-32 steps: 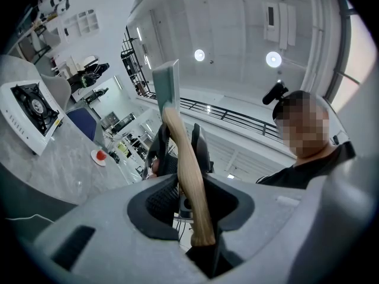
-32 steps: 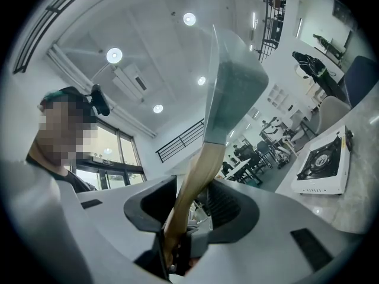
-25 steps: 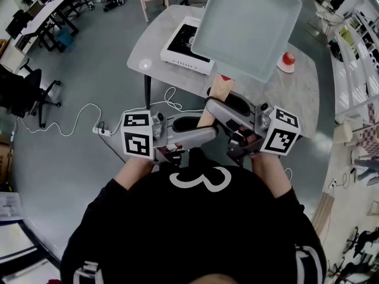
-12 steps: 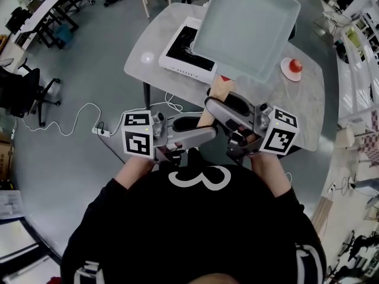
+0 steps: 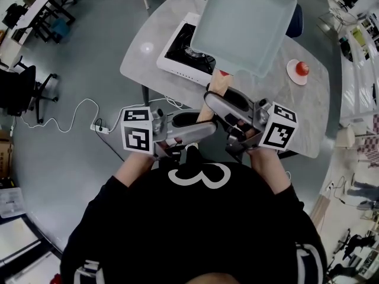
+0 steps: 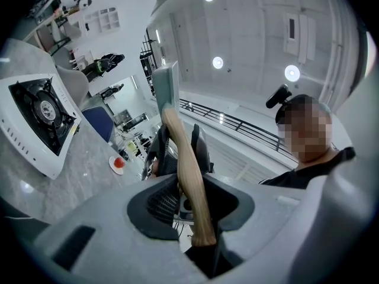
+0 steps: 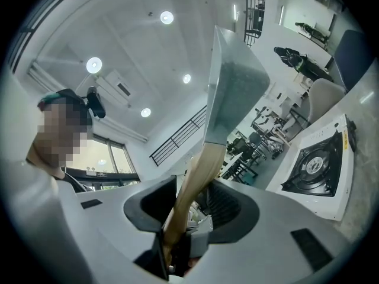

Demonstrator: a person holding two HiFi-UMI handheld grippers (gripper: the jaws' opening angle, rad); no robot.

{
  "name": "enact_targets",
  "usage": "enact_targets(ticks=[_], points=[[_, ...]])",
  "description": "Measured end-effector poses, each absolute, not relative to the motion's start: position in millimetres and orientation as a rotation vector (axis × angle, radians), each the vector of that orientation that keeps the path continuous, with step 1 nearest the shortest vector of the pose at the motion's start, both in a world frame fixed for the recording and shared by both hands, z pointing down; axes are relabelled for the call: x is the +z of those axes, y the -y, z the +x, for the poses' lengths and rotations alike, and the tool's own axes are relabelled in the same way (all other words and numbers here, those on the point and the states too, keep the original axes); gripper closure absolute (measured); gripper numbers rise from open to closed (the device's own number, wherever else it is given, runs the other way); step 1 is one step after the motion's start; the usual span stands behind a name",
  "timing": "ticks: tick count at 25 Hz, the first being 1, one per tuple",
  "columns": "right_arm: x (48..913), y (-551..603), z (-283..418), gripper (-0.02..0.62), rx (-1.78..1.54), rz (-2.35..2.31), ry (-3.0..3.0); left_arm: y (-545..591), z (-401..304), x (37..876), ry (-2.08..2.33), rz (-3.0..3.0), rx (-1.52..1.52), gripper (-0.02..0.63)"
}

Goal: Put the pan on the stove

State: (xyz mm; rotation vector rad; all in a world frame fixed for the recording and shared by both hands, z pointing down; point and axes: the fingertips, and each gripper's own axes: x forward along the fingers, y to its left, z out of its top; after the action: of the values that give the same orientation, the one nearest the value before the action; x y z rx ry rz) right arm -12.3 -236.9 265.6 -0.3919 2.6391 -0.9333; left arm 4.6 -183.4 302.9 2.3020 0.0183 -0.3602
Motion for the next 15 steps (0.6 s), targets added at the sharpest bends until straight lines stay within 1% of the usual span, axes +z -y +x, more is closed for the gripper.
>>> enact_targets(ticks=[4,15], points=[[272,237,-12,0.445,-0.969,-0.394,-2.622,182,5,308,-0.009,2.281,-0.360,0.486],[300,282,-17,0.445,-1.103,-0.395,-2.572,225,-1,329,0.030,2.197,-0.353,0.485]])
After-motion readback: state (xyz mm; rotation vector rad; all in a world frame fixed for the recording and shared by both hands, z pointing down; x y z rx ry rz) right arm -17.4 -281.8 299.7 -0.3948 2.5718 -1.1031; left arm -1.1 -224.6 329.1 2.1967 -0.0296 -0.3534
